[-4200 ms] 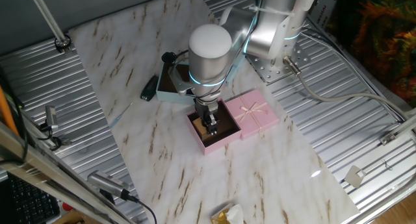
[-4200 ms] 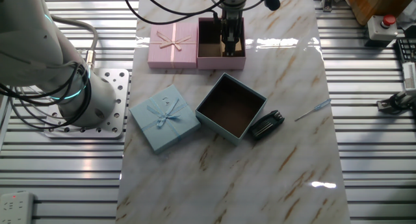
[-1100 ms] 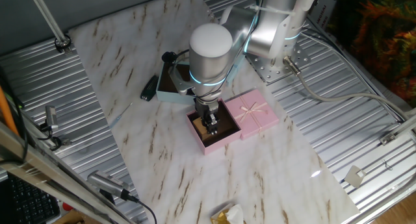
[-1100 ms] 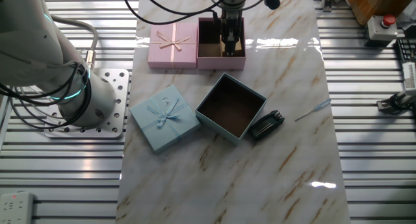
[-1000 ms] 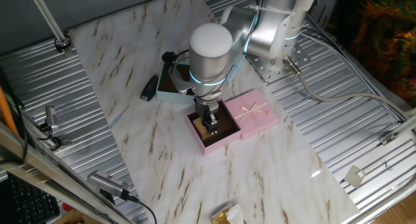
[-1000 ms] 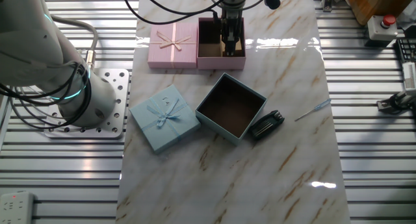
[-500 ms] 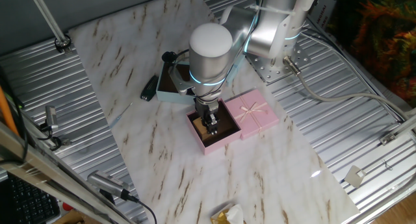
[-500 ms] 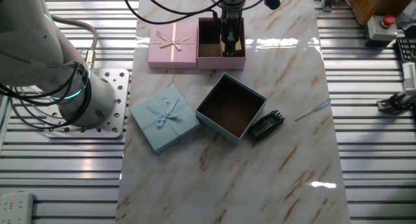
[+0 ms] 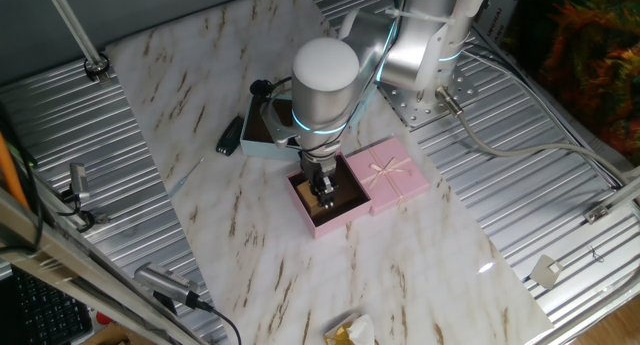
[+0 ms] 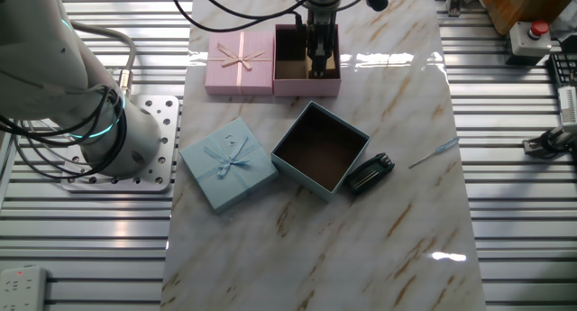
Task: Move an object from one box to another
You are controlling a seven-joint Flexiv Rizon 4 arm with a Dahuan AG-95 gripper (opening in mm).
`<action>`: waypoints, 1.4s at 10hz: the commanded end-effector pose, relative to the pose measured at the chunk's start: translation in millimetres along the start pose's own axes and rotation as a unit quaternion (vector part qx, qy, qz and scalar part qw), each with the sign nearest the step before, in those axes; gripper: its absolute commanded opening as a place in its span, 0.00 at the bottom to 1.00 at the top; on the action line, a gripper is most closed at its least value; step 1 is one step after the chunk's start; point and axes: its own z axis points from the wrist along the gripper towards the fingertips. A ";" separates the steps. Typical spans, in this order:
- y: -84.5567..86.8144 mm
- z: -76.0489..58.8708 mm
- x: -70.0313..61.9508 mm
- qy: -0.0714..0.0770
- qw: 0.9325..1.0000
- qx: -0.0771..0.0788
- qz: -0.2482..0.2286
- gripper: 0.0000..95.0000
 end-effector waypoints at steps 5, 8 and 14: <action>0.0 -0.1 -0.2 -0.003 1.000 -0.004 -0.011 1.00; 0.0 -0.1 -0.2 -0.003 1.000 -0.004 -0.012 1.00; -0.4 -0.4 -0.2 -0.005 1.000 -0.004 -0.014 1.00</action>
